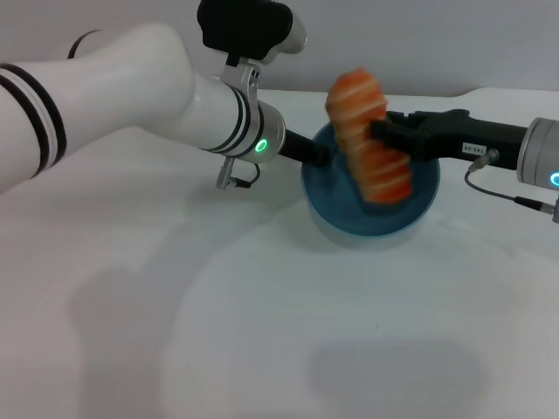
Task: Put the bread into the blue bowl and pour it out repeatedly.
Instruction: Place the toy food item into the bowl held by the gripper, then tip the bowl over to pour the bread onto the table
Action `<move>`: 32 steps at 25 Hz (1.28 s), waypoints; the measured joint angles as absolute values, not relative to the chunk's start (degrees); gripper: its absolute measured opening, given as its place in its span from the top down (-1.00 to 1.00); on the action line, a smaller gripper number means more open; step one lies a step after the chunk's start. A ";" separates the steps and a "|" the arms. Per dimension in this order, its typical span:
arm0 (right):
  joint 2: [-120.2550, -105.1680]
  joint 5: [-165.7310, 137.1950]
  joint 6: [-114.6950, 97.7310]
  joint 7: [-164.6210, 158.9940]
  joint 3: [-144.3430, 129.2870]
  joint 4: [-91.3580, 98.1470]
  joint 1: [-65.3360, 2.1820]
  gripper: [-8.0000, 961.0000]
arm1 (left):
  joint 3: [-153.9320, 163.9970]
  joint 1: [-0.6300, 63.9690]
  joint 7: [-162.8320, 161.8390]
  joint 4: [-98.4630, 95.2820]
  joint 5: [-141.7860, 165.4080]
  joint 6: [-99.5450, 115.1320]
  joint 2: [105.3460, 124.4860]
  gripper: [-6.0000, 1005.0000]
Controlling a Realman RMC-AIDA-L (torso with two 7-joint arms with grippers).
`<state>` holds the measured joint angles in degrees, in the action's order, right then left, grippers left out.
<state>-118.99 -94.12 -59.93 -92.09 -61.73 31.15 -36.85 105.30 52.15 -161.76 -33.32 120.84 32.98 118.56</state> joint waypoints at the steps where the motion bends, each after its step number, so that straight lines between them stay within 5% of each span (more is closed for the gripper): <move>1: -118.99 -94.12 -59.79 -91.91 -61.74 31.12 -36.83 0.66 | 105.30 52.07 -161.75 -33.32 120.85 32.97 118.56 0.99; 7: -119.00 -93.08 -59.57 -91.53 -61.21 31.41 -36.06 0.22 | 105.29 51.81 -161.72 -33.39 120.84 32.88 118.56 0.99; 19: -118.77 -84.60 -62.39 -86.68 -58.16 49.21 -24.33 0.21 | 105.70 50.98 -161.35 -32.93 120.89 29.84 118.55 0.99; 32: -118.64 -84.38 -65.00 -77.86 -37.98 36.33 -16.02 0.21 | 111.79 52.24 -159.57 -36.27 120.82 19.92 118.88 0.99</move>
